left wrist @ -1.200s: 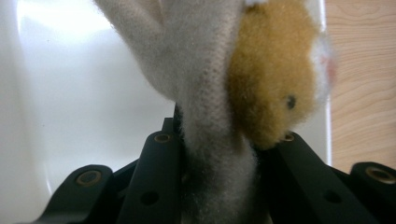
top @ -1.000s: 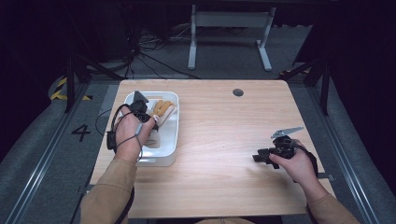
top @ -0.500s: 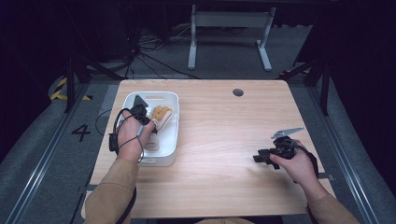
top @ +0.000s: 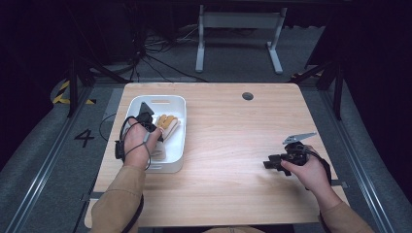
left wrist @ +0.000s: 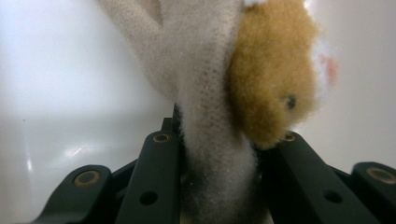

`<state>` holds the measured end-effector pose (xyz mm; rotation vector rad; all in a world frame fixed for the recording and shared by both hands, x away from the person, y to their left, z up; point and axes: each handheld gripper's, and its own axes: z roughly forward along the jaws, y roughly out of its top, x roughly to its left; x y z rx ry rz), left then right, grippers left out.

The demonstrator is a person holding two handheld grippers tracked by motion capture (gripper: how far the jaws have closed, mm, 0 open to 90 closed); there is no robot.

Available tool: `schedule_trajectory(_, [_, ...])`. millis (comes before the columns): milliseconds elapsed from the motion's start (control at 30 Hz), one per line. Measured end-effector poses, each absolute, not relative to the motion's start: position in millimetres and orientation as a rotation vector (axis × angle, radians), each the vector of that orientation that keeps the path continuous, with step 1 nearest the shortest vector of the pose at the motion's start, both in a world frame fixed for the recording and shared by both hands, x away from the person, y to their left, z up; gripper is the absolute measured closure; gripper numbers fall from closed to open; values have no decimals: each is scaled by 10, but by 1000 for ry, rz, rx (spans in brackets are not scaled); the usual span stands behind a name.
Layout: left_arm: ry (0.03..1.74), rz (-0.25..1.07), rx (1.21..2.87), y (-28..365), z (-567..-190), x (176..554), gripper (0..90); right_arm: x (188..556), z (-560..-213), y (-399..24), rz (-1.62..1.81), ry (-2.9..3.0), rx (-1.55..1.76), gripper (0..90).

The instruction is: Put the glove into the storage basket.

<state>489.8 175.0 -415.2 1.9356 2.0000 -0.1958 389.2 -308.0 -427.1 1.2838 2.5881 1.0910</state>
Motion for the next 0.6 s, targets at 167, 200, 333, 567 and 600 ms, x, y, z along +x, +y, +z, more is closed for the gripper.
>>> schedule_trajectory(167, [2010,-194,1939,1755,-4188,4908,736,3895,-4280,-3080,1085,2594,1283,556])
schedule_trajectory(200, [2013,-194,1936,1758,-4196,4910,734,3895,-4281,-3080,1085,2594,1283,555])
schedule_trajectory(333, [2024,-208,1939,1771,-4224,4917,722,3895,-4280,-3081,1086,2593,1283,553])
schedule_trajectory(567, [2030,-272,1941,1783,-4265,4932,503,3894,-4279,-3079,1090,2594,1283,554])
schedule_trajectory(600, [2021,-254,1954,1778,-4256,4931,459,3894,-4280,-3079,1089,2595,1283,553])
